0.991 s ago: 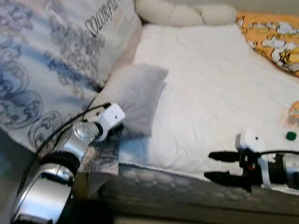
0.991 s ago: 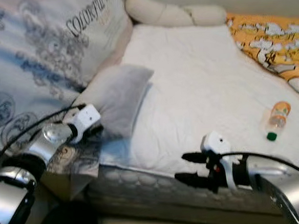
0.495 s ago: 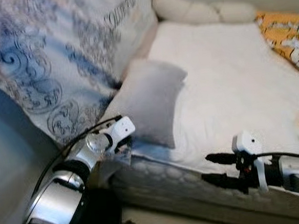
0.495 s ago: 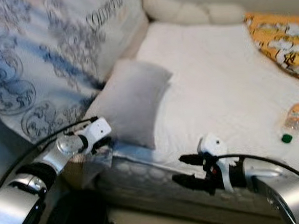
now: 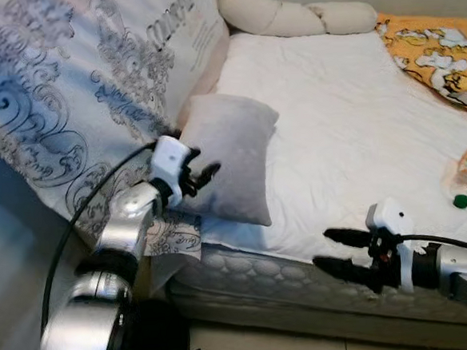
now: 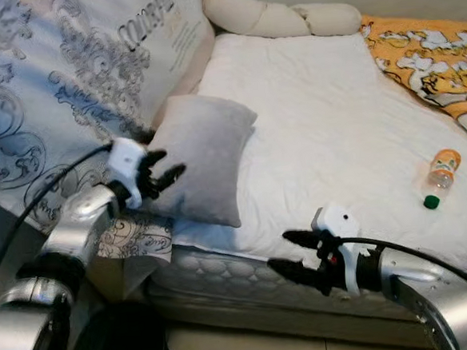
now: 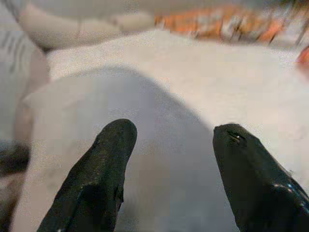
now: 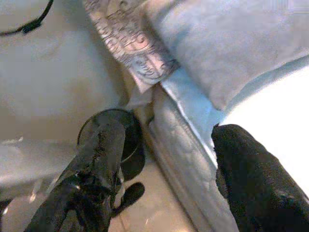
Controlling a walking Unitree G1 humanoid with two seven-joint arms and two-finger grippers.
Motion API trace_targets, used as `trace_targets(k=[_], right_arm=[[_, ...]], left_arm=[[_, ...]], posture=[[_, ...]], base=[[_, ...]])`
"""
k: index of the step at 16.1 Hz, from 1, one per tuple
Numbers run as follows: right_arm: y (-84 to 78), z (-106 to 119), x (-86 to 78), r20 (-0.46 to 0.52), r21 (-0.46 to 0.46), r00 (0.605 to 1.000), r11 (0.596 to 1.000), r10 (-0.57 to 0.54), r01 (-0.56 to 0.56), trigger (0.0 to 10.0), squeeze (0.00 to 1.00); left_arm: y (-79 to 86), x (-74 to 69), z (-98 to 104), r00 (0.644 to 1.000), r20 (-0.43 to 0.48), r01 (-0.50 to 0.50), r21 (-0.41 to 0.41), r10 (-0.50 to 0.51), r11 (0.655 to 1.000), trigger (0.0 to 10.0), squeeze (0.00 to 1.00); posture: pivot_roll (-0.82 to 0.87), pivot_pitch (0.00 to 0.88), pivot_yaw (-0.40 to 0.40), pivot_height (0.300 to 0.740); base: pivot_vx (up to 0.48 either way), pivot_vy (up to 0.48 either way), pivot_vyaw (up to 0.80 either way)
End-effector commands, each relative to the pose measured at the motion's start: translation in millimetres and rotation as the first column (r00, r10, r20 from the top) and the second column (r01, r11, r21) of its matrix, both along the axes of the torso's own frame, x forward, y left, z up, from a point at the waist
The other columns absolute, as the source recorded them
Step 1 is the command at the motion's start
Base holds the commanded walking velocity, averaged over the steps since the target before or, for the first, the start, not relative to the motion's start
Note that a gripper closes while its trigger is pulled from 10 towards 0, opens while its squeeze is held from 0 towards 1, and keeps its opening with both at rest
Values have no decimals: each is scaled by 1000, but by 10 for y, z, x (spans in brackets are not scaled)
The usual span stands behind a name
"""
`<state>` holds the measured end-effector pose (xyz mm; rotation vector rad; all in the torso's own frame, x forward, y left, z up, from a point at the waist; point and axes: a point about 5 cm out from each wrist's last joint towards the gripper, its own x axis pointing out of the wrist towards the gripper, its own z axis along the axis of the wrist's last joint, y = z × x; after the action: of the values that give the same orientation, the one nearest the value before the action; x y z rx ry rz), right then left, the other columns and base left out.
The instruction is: Clean up the room
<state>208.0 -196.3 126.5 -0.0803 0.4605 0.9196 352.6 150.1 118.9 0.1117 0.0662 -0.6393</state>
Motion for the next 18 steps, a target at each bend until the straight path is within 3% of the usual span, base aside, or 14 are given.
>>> trace_targets(k=[1,2,3,5,6,8,9,10,11,18], right_arm=[[-17,63,33,47,7,997,998,-63,63,10000,0],[-3,59,70,74,28,985,988,-153,151,10000,0],[8,56,82,83,39,980,983,-183,180,10000,0],[77,-36,182,114,76,903,910,-413,407,10000,0],[113,-91,198,112,78,872,879,-477,470,10000,0],[183,-168,240,109,93,818,825,-564,557,10000,0],[189,-174,255,111,104,806,814,-581,572,10000,0],[185,-209,316,113,123,755,763,-646,634,10000,0],[185,-240,354,120,113,728,738,-675,665,10000,0],[190,-277,373,149,108,698,713,-700,693,10000,0]], left_arm=[[3,-39,52,999,-23,-42,-63,41,997,10000,0],[21,-140,85,994,-30,-108,-105,106,989,10000,0],[33,-168,77,990,-24,-139,-91,138,986,10000,0],[117,-417,119,946,20,-321,-95,325,942,10000,0],[169,-512,135,921,13,-386,-111,390,916,10000,0],[244,-661,164,887,28,-459,-60,462,886,10000,0],[255,-678,165,880,33,-472,-54,474,880,10000,0],[279,-713,159,866,60,-498,-13,497,867,10000,0],[282,-720,171,856,62,-514,2,513,858,10000,0],[236,-724,195,845,90,-532,58,527,845,10000,0]], posture=[[-22,0,31,740],[-24,0,29,740],[-24,0,28,740],[-18,0,15,740],[-15,0,13,740],[1,0,10,740],[1,0,10,740],[10,0,4,740],[15,0,1,740],[-5,0,9,740]], base=[[0,0,0],[0,0,0],[0,0,0],[0,0,0],[0,0,0],[0,-246,0],[0,-277,0],[0,-472,0],[0,-480,0],[0,-480,0]])
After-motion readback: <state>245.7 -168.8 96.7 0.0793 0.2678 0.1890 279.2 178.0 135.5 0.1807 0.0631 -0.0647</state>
